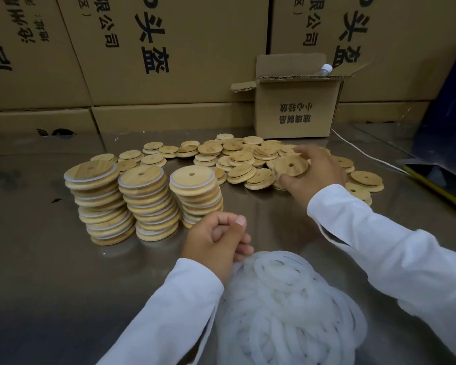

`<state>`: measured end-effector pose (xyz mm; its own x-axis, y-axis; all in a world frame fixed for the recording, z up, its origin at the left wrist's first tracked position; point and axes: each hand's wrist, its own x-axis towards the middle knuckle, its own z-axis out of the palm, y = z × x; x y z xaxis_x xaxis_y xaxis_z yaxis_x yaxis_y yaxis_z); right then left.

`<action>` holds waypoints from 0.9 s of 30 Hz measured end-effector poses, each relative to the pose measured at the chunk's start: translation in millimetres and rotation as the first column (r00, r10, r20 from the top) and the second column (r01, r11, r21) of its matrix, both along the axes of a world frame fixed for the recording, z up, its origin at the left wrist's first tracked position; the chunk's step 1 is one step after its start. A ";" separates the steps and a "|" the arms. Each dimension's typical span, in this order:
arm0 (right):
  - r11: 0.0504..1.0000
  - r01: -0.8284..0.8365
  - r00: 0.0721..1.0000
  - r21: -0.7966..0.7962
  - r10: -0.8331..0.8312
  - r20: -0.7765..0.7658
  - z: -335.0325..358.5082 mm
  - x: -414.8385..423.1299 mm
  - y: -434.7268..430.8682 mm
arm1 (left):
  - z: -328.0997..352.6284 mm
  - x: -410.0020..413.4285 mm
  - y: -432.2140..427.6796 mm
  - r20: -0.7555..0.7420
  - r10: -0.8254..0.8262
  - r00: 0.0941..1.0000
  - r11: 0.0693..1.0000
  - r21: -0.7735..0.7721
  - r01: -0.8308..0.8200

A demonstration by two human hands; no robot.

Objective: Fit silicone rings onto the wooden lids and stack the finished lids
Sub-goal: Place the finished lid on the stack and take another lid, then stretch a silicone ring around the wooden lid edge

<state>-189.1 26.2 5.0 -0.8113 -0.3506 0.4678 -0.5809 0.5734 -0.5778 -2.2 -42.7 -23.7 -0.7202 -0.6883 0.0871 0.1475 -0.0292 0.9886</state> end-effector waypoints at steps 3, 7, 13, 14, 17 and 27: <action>0.942 -0.288 0.958 -0.174 0.282 -0.058 9.4 44.0 17.3 | 2.7 -1.0 0.1 -0.036 0.018 0.999 0.998 0.059 -0.016; 0.812 -0.575 0.818 -0.098 0.571 -0.063 6.1 95.2 40.3 | 9.2 2.5 1.3 -0.087 -0.045 0.995 0.986 0.154 0.058; 0.746 -0.657 0.751 -0.111 0.660 -0.010 -7.3 110.3 54.4 | 6.4 11.2 2.6 -0.041 0.004 0.999 1.000 -0.028 -0.005; 0.741 -0.652 0.750 -0.157 0.662 0.009 -8.2 107.4 56.0 | 6.5 11.4 2.1 -0.037 0.015 0.999 0.999 -0.030 -0.016; 0.804 -0.566 0.813 -0.181 0.581 0.040 -11.6 94.6 60.1 | 8.2 11.2 0.2 -0.037 0.050 0.998 0.999 -0.008 -0.050; 0.790 -0.595 0.796 0.145 0.556 0.237 -25.0 81.7 62.3 | 5.3 8.5 -5.2 -0.034 0.075 0.997 0.997 0.010 -0.075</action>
<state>-107.4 88.4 -20.0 -0.4874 -0.8486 0.2058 -0.7422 0.2785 -0.6095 6.3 -47.9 -18.4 -0.6632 -0.7411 0.1046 0.1837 -0.0257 0.9826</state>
